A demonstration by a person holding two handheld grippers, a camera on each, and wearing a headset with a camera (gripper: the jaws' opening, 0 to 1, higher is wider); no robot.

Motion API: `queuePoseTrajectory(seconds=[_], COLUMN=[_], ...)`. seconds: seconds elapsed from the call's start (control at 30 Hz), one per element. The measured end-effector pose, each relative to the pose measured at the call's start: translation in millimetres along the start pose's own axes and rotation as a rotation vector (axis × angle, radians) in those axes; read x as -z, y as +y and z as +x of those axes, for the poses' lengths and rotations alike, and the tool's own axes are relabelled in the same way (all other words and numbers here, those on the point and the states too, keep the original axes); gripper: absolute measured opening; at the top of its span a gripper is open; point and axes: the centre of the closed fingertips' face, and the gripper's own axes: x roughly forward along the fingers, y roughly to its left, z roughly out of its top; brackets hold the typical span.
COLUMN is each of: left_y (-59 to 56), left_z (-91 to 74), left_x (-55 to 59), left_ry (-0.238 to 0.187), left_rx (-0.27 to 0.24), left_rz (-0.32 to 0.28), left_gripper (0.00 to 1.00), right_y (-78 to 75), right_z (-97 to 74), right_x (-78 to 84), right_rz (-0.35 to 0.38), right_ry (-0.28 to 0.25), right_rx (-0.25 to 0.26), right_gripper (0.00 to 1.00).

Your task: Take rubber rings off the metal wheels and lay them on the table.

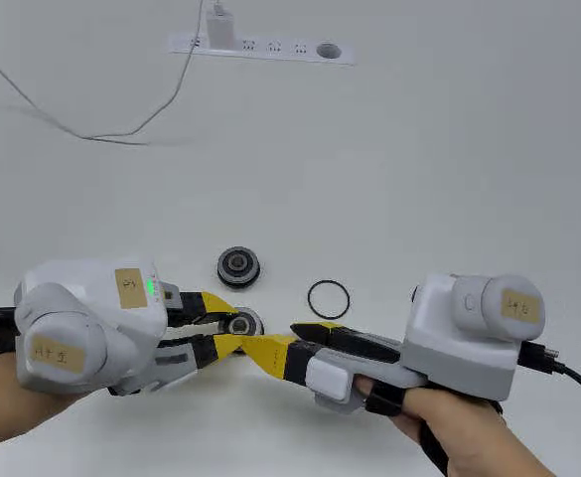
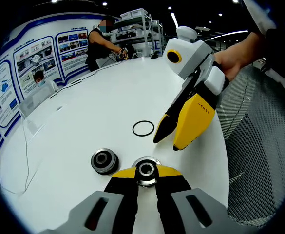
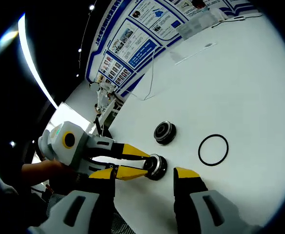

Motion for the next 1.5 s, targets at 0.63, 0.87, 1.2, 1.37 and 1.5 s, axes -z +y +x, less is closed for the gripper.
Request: queuePoseTrajectory(seconds=[0.63, 0.87, 1.2, 1.37, 1.5], left_y=[0.0, -0.2, -0.6, -0.9, -1.0], left_z=[0.3, 0.4, -0.1, -0.2, -0.3], left_x=[-0.1, -0.1, 0.0, 0.2, 0.2], left_ry=[-0.008, -0.01, -0.011, -0.01, -0.009], left_rx=[0.007, 0.011, 0.012, 0.013, 0.014], left_rz=[0.002, 0.005, 0.006, 0.006, 0.008], left_gripper=[0.13, 0.13, 0.13, 0.13, 0.13], right_y=[9.4, 11.1, 15.2, 15.5, 14.8], right_z=[24.2, 27.1, 24.0, 22.7, 20.8], right_x=[2.7, 4.1, 5.9, 6.9, 10.4], right_rz=[0.071, 0.079, 0.131, 0.148, 0.186], right_ry=[0.055, 0.074, 0.088, 0.095, 0.102], right_rx=[-0.034, -0.034, -0.054, -0.063, -0.073], right_gripper=[0.63, 0.62, 0.58, 0.58, 0.56])
